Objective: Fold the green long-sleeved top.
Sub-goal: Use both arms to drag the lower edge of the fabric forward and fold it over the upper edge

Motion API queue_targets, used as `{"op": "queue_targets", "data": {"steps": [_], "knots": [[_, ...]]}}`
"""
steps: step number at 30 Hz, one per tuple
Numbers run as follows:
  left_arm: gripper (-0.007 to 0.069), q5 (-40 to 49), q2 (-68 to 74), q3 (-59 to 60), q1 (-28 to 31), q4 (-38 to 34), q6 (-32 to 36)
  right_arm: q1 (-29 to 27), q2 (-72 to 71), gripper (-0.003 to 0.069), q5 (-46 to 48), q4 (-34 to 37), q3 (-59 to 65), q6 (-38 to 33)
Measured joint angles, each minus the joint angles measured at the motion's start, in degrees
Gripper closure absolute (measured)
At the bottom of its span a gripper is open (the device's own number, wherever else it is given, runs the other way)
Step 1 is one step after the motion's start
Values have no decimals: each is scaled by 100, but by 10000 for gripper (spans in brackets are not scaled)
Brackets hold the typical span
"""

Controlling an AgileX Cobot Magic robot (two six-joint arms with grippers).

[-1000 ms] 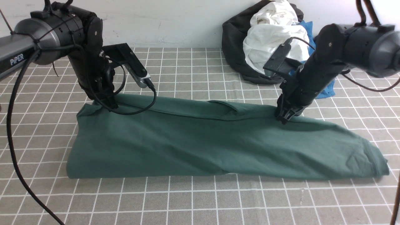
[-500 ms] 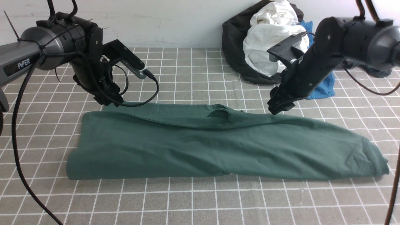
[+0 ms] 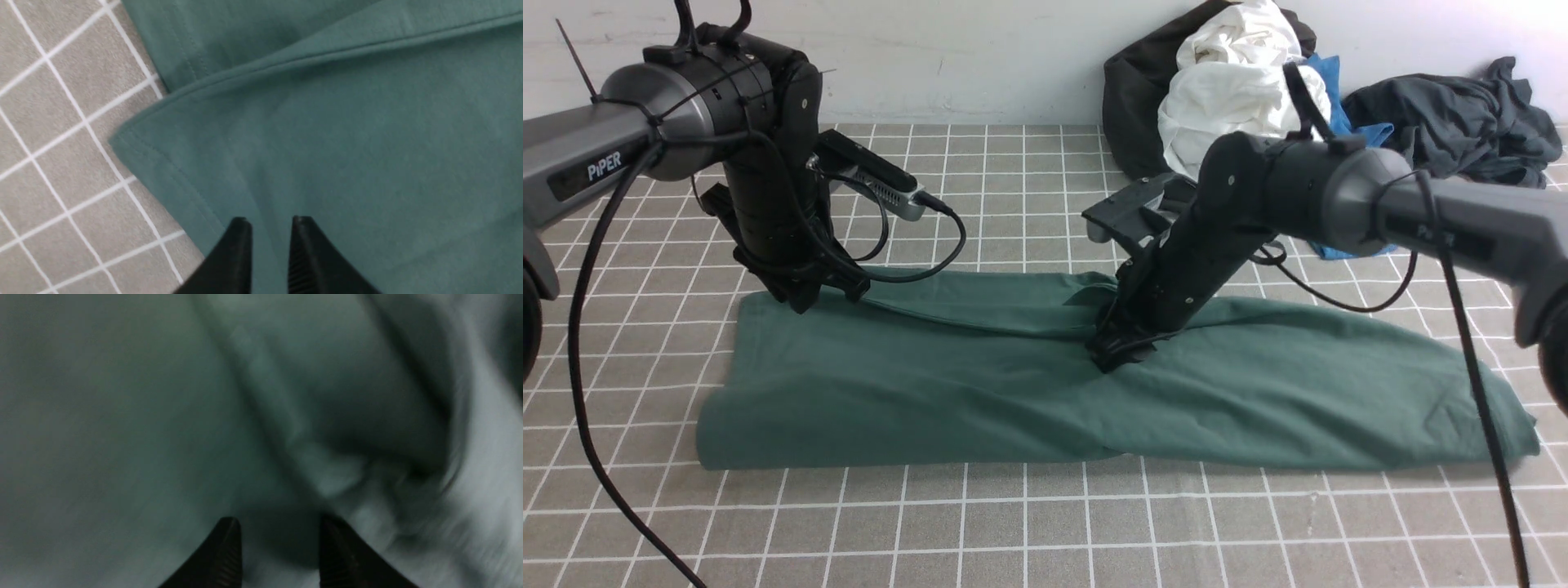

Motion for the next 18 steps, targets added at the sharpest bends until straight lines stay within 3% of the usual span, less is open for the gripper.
{"op": "queue_targets", "data": {"steps": [3, 10, 14, 18], "knots": [[617, 121, 0, 0, 0, -12, 11, -58, 66, 427, -859, -118, 0, 634], [632, 133, 0, 0, 0, -36, 5, -450, 72, 429, -2307, -354, 0, 1930], [632, 145, -5, 0, 0, -41, 5, -685, -81, 429, -2108, -398, 0, 2038], [632, 264, -188, 6, -12, -81, 5, -997, -904, 429, -984, -663, 0, 1938]]}}
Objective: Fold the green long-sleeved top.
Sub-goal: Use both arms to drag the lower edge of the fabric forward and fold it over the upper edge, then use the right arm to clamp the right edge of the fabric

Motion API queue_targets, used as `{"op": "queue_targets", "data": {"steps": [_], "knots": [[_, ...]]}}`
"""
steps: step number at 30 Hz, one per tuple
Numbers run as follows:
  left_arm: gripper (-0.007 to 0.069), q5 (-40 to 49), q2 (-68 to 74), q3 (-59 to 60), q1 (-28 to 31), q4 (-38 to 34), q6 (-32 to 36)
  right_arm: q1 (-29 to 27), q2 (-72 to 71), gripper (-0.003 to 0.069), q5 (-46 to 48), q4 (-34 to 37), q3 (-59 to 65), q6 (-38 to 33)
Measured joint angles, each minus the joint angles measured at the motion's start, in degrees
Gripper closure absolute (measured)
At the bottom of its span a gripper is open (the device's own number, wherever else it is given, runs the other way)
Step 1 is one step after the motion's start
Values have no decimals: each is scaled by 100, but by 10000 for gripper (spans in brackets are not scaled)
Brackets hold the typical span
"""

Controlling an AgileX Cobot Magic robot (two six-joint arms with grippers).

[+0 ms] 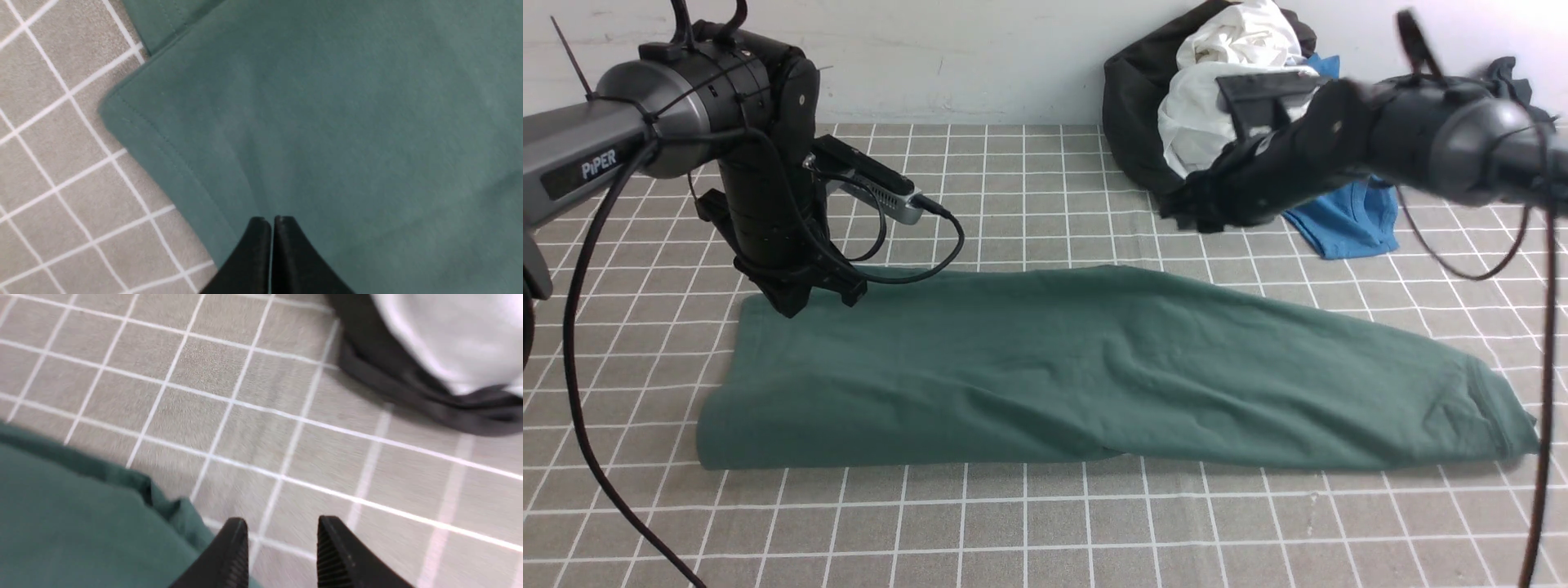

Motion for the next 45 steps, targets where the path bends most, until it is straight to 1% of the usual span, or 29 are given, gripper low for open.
{"op": "queue_targets", "data": {"steps": [4, 5, 7, 8, 9, 10, 12, 17, 18, 19, 22, 23, 25, 26, 27, 28, 29, 33, 34, 35, 36, 37, 41, 43, 45], "knots": [[632, 152, -612, 150, -32, -248, -1, -315, -854, 429, 1227, -375, 0, -77], [632, 151, -862, 335, -38, -421, -1, -454, -1140, 429, 1748, -493, 0, -91], [632, 89, -1280, 693, -44, -636, 12, -627, -1475, 429, 2375, -663, 59, -103], [632, 89, -1280, 741, -44, -656, 13, -646, -1513, 429, 2375, -677, 74, -103], [632, -95, -1599, 1149, -44, -760, 42, -790, -1816, 429, 2700, -763, 266, -103], [632, -125, -1630, 1255, -44, -760, 40, -808, -1856, 429, 2756, -773, 298, -103], [632, -628, -1886, 1913, -44, -777, 59, -1031, -2358, 429, 2909, -834, 842, -68], [632, -1679, -1830, 2664, -44, -665, 84, -1529, -2938, 429, 2692, -841, 2118, -27], [632, -1704, -1817, 2699, -44, -656, 84, -1553, -2944, 429, 2649, -841, 2231, -27], [632, -1868, -1685, 2769, -44, -642, 84, -1777, -2931, 429, 2413, -841, 2652, -27], [632, -1950, -1337, 2807, -44, -607, 88, -2145, -2788, 417, 1854, -841, 3270, -2], [632, -1950, -1310, 2807, -44, -607, 88, -2145, -2788, 417, 1854, -841, 3300, -2], [632, -1896, -973, 2807, -44, -589, 88, -2413, -2578, 377, 1441, -841, 3520, 50], [632, -1881, -924, 2807, -44, -586, 88, -2413, -2578, 377, 1441, -841, 3520, 50], [632, -1826, -757, 2807, -44, -549, 88, -2526, -2436, 340, 1280, -841, 3545, 116], [632, -1826, -718, 2792, -44, -525, 88, -2573, -2373, 316, 1206, -841, 3545, 147], [632, -1808, -705, 2779, -44, -492, 88, -2614, -2284, 270, 1093, -841, 3545, 213], [631, -1801, -701, 2764, -44, -450, 88, -2644, -2014, 144, 936, -804, 3545, 369], [631, -1801, -701, 2764, -44, -450, 88, -2644, -1977, 130, 927, -789, 3545, 381], [631, -1795, -712, 2762, -44, -450, 88, -2644, -1825, 82, 870, -693, 3545, 394], [631, -1795, -719, 2762, -44, -450, 88, -2644, -1804, 77, 864, -693, 3545, 394], [631, -1785, -741, 2762, -44, -438, 88, -2644, -1615, 43, 806, -612, 3545, 394], [631, -1740, -859, 2798, -44, -425, 88, -2594, -1312, 29, 726, -556, 3545, 345], [631, -1664, -950, 2805, -44, -407, 90, -2503, -1187, 41, 696, -551, 3545, 333], [631, -1652, -1049, 2805, -44, -407, 90, -2429, -1145, 67, 691, -551, 3545, 318]]}}
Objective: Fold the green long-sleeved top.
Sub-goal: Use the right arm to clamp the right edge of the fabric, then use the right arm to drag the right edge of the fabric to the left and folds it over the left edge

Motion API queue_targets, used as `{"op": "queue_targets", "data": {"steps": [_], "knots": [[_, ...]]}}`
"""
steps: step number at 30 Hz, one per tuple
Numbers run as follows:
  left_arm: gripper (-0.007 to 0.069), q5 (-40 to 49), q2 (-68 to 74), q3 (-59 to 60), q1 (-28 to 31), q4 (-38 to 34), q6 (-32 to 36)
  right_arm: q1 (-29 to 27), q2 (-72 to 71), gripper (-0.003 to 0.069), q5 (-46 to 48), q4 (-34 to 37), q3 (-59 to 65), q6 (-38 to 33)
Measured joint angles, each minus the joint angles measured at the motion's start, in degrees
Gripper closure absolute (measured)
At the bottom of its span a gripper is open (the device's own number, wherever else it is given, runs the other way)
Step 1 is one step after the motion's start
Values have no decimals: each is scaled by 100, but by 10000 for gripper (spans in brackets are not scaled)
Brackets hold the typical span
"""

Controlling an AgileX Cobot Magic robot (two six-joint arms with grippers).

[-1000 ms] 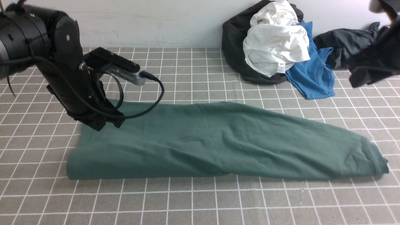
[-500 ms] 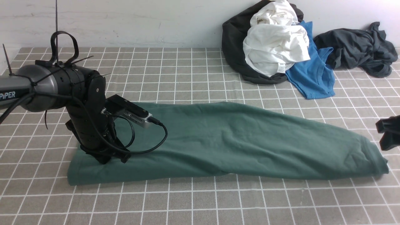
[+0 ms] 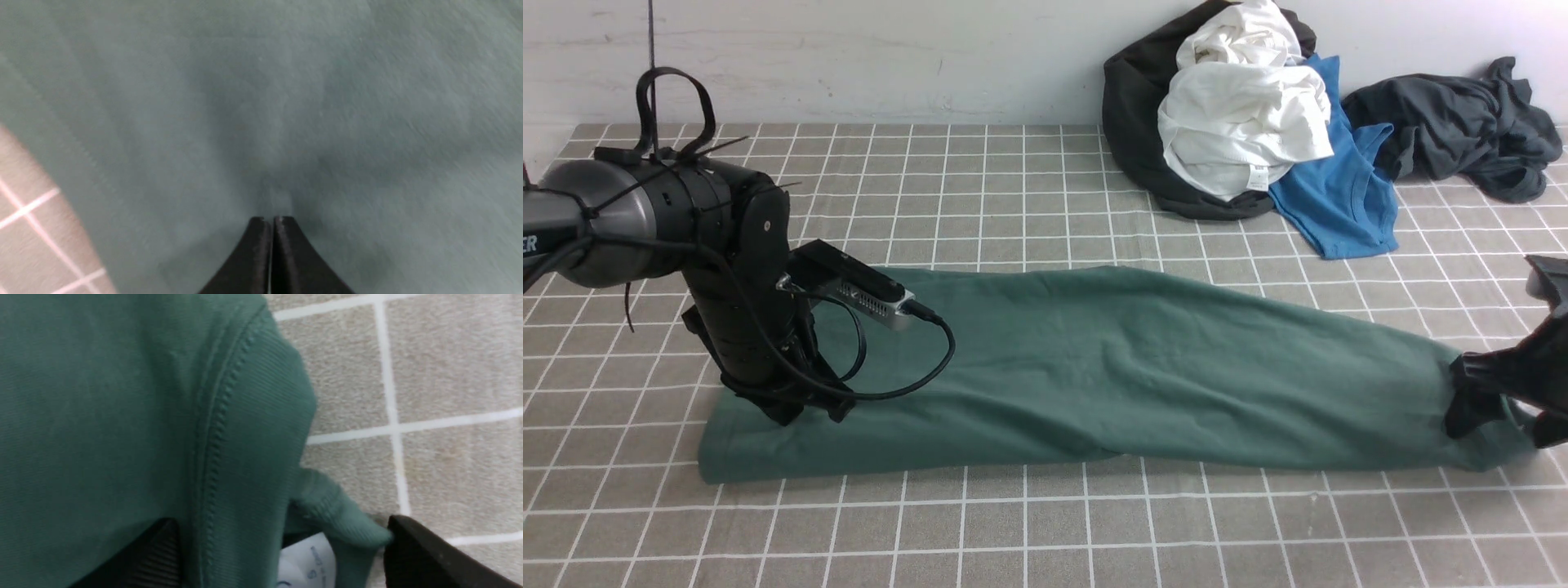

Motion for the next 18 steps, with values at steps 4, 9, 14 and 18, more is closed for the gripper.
{"op": "queue_targets", "data": {"steps": [4, 9, 14, 18], "knots": [[631, 12, -354, 0, 0, 0, 0, 134, 20, 232, -1, -27, -24, -4], [631, 30, -810, 4, 0, 6, 5, 141, -29, 503, 273, -184, -181, -85], [631, 115, -1570, 6, 0, 28, 5, 122, -730, 615, 819, -1040, -481, 256], [631, 168, -2118, 6, 0, 35, 5, 78, -1676, 615, 1188, -1849, -834, 876]]}}
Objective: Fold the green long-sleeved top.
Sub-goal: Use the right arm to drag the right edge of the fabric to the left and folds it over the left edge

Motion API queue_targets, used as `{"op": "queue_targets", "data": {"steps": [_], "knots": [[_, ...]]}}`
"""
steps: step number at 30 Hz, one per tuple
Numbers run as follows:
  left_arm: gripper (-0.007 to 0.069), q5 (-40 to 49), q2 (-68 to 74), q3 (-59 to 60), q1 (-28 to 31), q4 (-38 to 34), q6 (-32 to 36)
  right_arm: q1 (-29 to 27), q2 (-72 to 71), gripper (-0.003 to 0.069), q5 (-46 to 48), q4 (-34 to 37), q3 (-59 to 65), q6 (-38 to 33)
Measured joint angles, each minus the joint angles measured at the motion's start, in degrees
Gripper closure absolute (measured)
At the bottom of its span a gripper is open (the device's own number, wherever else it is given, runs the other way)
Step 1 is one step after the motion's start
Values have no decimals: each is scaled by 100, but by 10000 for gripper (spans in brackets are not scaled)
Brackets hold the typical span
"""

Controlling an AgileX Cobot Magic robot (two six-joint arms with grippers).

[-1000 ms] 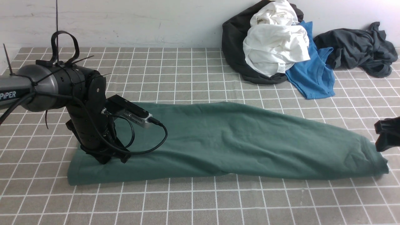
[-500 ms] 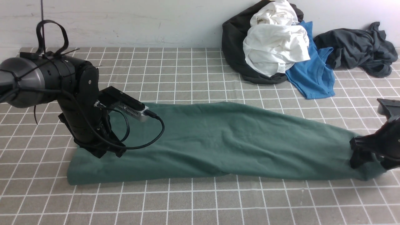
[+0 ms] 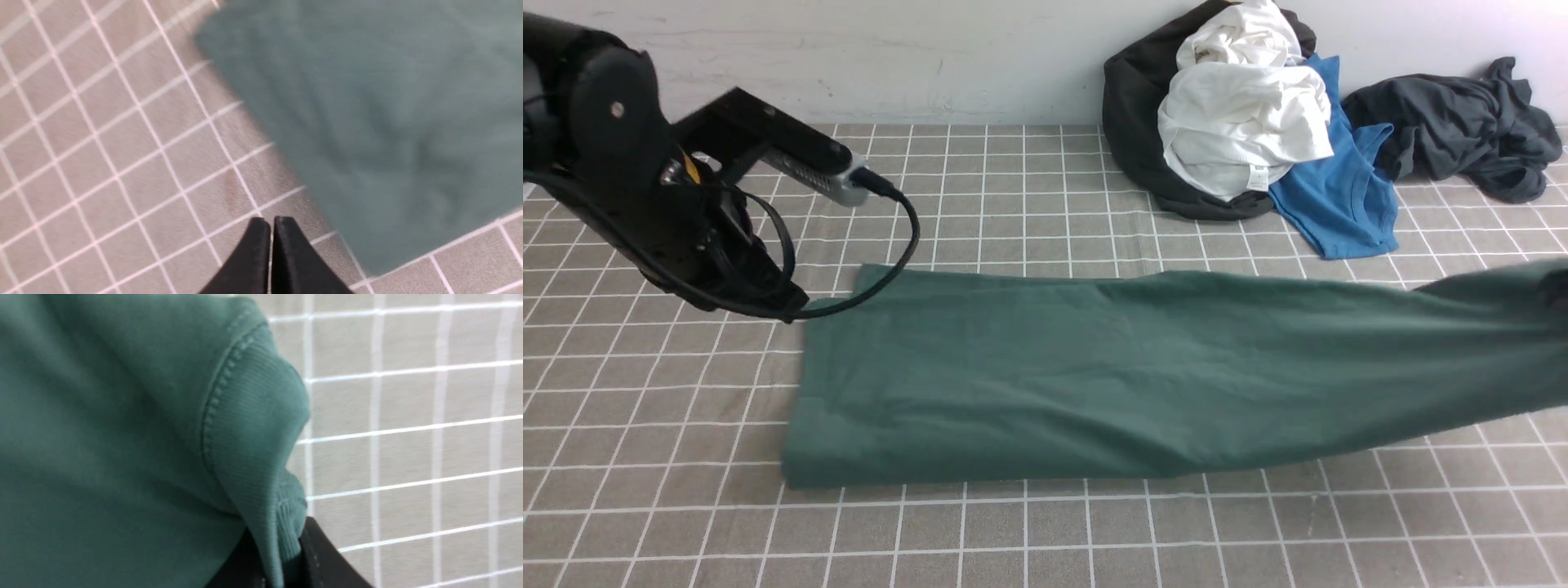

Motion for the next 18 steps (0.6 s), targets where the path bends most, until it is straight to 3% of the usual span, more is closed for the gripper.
{"op": "queue_targets", "data": {"steps": [4, 6, 8, 9, 13, 18], "knots": [[631, 0, -401, 0, 0, 2, 0, 260, -684, 615, 247, 30, -552, -12], [631, 0, -646, 5, 0, 2, 0, 1006, -848, 615, 489, 560, -1220, -323], [631, 12, -756, 5, 0, -3, 0, 1376, -808, 615, 563, 805, -1473, -423], [631, 34, -871, 5, 0, -9, 0, 1967, -656, 615, 610, 1033, -1742, -495], [631, 180, -1210, 14, 0, -14, 0, 3164, -15, 615, 558, 1271, -2135, -463], [631, 311, -1649, 14, 0, -14, 0, 4043, 944, 615, 266, 1363, -2436, -292]]}}
